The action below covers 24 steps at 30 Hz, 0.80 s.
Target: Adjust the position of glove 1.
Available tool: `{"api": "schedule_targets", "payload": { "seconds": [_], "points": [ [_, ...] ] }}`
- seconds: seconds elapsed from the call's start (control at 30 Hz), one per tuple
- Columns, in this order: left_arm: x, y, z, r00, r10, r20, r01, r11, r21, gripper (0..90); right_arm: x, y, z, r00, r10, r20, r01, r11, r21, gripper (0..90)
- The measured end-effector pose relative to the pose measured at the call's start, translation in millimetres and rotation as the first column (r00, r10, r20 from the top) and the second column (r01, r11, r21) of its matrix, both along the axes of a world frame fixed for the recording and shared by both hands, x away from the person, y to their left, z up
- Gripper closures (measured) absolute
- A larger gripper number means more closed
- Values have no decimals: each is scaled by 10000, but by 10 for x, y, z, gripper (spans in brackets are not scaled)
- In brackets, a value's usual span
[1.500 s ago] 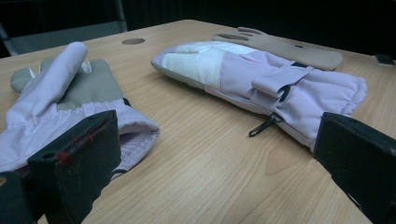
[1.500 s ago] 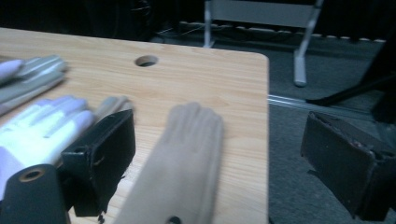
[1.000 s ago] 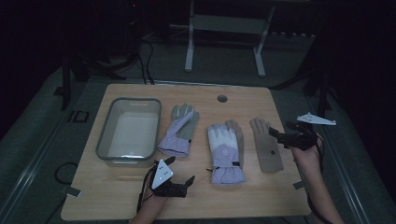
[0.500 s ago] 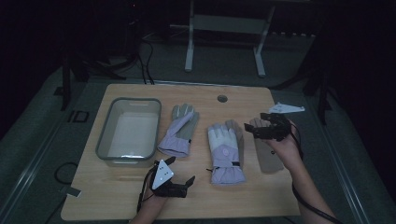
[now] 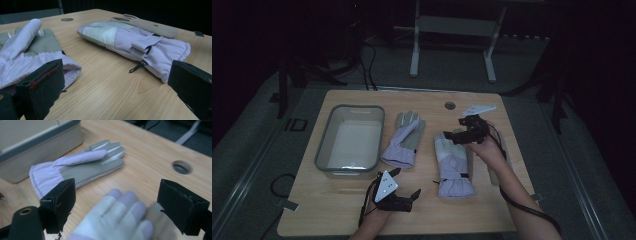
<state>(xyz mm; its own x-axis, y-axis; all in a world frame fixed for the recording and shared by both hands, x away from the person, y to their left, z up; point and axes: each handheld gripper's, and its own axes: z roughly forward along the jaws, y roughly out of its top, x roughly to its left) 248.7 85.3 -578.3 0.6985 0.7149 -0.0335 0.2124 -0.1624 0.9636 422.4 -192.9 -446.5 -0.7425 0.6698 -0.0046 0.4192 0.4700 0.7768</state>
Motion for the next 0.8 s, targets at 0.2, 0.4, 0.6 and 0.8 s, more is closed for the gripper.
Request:
{"api": "schedule_targets", "payload": {
  "seconds": [0.2,0.4,0.6,0.8],
  "points": [
    [0,-4,1,10000,-62,21,62,10000,41,11,142,339,-125,9986,350,-408,-355,9993,-114,151],
    [1,-5,1,9999,-123,14,123,9999,52,11,259,658,-222,9962,597,-634,-620,9975,-352,151],
    [-6,-4,0,9999,-109,59,108,9999,50,11,346,954,-326,9942,685,-832,-725,9963,-464,164],
    [-7,-2,0,9999,-96,68,96,10000,26,11,388,1214,-451,9919,786,-999,-854,9941,-661,227]
  ]
}}
